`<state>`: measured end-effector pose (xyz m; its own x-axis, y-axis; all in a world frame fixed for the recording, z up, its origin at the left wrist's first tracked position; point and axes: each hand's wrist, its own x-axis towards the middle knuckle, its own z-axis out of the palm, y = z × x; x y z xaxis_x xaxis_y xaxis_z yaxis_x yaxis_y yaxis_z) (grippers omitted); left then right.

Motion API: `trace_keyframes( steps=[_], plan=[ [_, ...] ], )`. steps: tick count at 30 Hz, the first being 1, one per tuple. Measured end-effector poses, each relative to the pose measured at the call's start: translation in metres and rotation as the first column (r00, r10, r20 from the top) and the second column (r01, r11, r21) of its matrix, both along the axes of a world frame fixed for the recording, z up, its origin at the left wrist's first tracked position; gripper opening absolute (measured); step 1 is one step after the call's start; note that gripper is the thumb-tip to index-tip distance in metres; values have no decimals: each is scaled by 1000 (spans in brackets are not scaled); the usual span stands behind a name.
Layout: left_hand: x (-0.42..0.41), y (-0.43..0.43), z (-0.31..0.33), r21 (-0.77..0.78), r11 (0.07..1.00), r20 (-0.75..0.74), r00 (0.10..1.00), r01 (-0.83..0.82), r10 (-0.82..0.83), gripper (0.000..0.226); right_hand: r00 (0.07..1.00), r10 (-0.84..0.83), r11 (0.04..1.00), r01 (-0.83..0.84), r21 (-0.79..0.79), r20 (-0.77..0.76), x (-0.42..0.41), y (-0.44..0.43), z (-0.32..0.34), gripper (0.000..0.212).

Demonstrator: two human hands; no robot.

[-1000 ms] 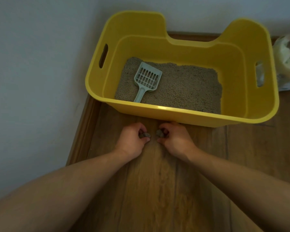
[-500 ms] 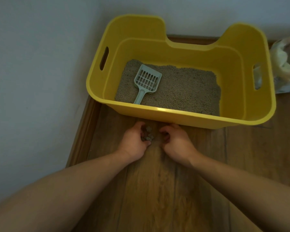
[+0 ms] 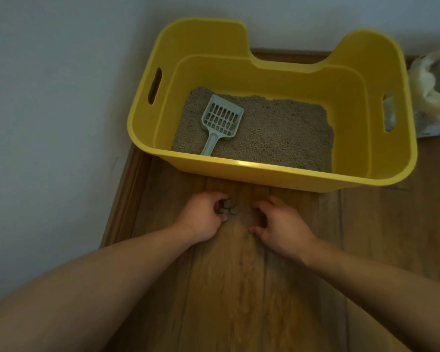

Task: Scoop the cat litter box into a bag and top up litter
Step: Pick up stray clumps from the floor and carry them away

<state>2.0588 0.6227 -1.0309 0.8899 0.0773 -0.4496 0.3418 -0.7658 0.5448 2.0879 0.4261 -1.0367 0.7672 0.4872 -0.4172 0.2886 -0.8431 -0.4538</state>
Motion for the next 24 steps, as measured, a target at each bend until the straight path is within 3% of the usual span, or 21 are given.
trace_keyframes(
  steps=[7,11,15,19,24],
  plan=[
    [-2,-2,2,-18,1000,-10,1000,3,-3,54,999,9,997,-6,-83,34,-6,-11,4,58],
    [-3,3,2,-22,1000,-24,999,-22,22,57,1000,-6,1000,6,27,6,-9,-4,0,48],
    [-5,10,2,-31,998,-14,998,-56,56,62,999,-50,988,48,145,12,-4,22,-2,58],
    [-8,17,1,-2,999,-29,999,-46,45,49,1000,-22,989,23,148,-4,0,40,-7,67],
    [-12,18,1,-20,1000,-26,1000,-4,4,40,1000,17,993,-20,120,25,1,47,-11,59]
  ],
)
